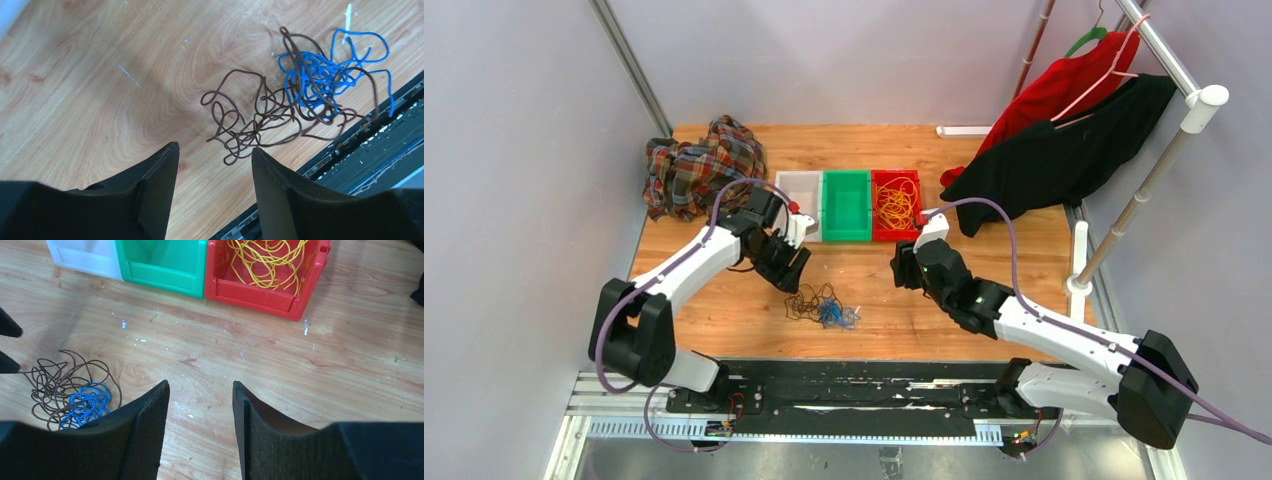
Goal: Untangle the cables
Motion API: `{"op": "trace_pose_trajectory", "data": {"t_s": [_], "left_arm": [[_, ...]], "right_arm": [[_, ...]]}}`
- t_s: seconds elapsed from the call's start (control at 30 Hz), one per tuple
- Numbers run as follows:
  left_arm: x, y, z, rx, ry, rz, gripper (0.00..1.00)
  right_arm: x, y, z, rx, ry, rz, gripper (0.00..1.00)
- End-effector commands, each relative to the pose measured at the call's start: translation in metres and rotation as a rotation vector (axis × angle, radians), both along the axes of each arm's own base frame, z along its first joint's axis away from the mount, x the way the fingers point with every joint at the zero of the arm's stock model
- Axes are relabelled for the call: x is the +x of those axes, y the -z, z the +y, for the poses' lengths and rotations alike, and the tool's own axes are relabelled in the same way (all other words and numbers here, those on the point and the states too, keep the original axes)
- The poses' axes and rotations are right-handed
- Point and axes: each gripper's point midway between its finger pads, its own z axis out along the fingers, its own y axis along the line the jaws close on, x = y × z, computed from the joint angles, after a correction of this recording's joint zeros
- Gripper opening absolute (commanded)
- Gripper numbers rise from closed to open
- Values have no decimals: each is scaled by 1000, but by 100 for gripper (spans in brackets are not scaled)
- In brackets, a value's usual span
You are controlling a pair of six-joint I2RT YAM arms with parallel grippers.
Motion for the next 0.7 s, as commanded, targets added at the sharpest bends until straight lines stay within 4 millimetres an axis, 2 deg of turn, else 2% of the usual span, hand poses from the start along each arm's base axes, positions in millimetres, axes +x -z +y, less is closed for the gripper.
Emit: {"op": "trace_pose_trajectory", "data": {"t_s": [0.0, 0.23, 0.37, 0.47, 0.57, 0.67], "left_arm": [[7, 14, 0, 23, -14, 57, 57], [-2, 28, 6, 69, 100, 136, 44], [-3, 27, 1, 40, 118, 148, 24], [-3, 12, -7, -5, 132, 139, 11], [-7, -2, -13, -55, 150, 123, 11], [-10, -5, -13, -68, 180, 102, 11]], "right_arm": [[8, -24, 9, 22, 9, -61, 49], [11, -26, 10, 17, 14, -75, 49], [11, -25, 12, 18, 10, -71, 49], [12, -26, 15, 19, 3, -70, 48], [13, -27, 16, 18, 1, -73, 47], [13, -28, 17, 24, 0, -73, 46]]}}
